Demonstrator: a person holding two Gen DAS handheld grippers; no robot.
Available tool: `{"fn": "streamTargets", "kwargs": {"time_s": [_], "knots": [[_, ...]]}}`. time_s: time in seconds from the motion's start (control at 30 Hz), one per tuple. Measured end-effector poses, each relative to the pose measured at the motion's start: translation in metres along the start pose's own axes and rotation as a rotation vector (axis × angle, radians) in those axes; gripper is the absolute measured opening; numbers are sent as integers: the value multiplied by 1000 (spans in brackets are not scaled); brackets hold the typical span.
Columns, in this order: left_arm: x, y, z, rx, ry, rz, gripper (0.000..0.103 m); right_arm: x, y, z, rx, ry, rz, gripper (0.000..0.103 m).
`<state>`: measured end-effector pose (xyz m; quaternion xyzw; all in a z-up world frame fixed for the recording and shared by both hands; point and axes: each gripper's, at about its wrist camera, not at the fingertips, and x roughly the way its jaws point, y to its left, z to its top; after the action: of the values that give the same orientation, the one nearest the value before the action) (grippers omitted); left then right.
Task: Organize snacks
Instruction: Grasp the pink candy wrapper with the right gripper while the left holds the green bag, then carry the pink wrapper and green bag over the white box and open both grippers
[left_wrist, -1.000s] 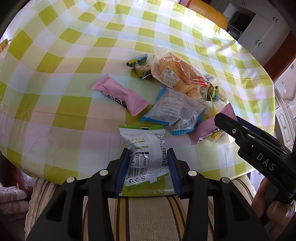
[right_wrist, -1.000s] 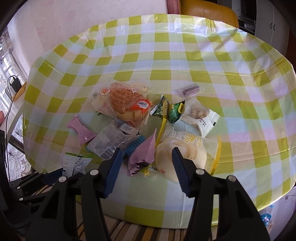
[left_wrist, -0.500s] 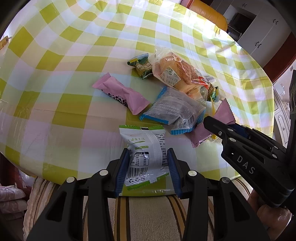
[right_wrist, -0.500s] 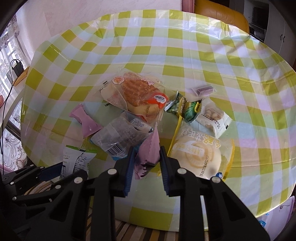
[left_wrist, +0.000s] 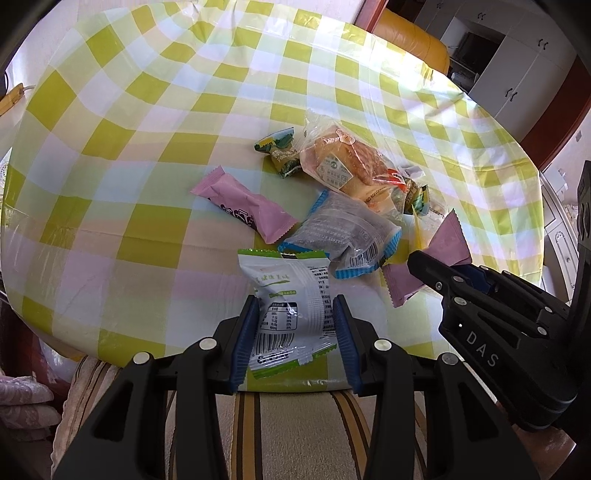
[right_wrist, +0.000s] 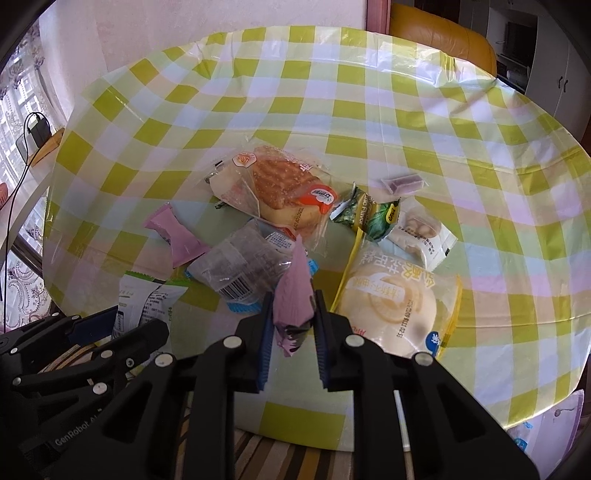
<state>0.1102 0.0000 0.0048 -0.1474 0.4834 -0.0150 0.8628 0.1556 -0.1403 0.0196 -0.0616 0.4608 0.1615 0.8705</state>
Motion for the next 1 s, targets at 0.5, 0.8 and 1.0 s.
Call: {"fn": "streamTargets", "kwargs": {"time_s": [0.5,0.8,1.0], "knots": [[-19,-15,-4,41,-40,-35,37,-45,-25,-17,63,-39,-13,20],[-26,-37,-9,80,-40,-94,37,-71,-58,-27,126,-69,-48,20],[-25,-69,-15,137,-22,-138,37,-83,-91,-41,182,-73,-80,20]]}}
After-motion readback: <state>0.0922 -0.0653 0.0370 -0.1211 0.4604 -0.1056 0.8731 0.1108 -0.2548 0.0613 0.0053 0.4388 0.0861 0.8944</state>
